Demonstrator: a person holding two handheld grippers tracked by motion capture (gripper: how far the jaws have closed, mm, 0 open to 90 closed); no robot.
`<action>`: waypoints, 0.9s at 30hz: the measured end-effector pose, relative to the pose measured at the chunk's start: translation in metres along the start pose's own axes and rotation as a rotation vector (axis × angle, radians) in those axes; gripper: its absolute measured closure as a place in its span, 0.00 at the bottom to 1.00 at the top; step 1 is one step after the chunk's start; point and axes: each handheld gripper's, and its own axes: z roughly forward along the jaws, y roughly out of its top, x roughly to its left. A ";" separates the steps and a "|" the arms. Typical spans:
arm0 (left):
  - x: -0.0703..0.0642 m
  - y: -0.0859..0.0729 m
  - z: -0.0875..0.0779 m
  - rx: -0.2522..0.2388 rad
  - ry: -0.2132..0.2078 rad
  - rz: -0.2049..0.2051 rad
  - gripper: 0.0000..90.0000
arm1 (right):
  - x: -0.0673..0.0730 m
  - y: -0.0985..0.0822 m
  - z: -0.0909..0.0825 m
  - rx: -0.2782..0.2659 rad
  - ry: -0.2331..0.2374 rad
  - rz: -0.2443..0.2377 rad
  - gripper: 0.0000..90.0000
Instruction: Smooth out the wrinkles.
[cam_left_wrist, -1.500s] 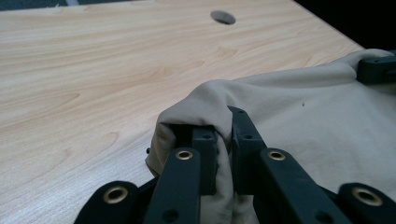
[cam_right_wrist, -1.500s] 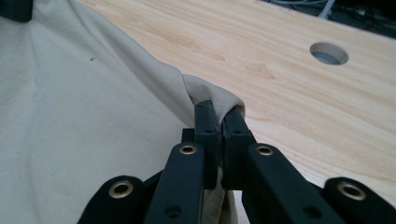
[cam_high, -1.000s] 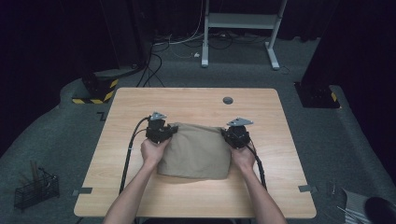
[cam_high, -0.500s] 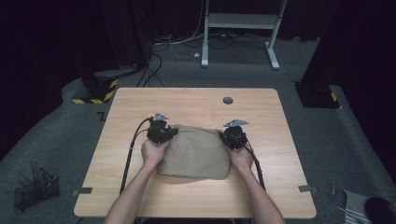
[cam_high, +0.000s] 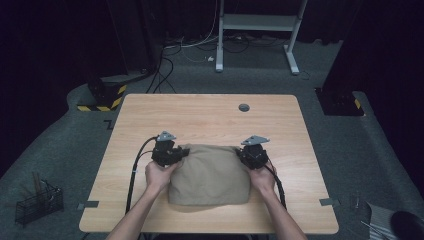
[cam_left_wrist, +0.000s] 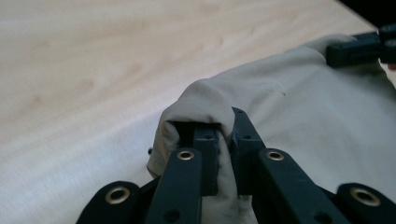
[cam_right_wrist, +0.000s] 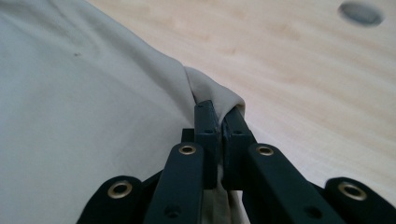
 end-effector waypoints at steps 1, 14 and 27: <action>0.001 0.002 0.004 0.002 0.005 -0.005 0.93 | -0.002 0.002 0.000 0.000 -0.001 0.008 0.97; 0.027 -0.010 0.042 0.087 0.014 -0.081 0.92 | -0.015 -0.006 0.045 0.088 0.010 0.069 0.96; 0.028 -0.014 0.045 0.056 0.033 -0.081 0.86 | -0.020 -0.007 0.050 0.065 -0.018 0.066 0.91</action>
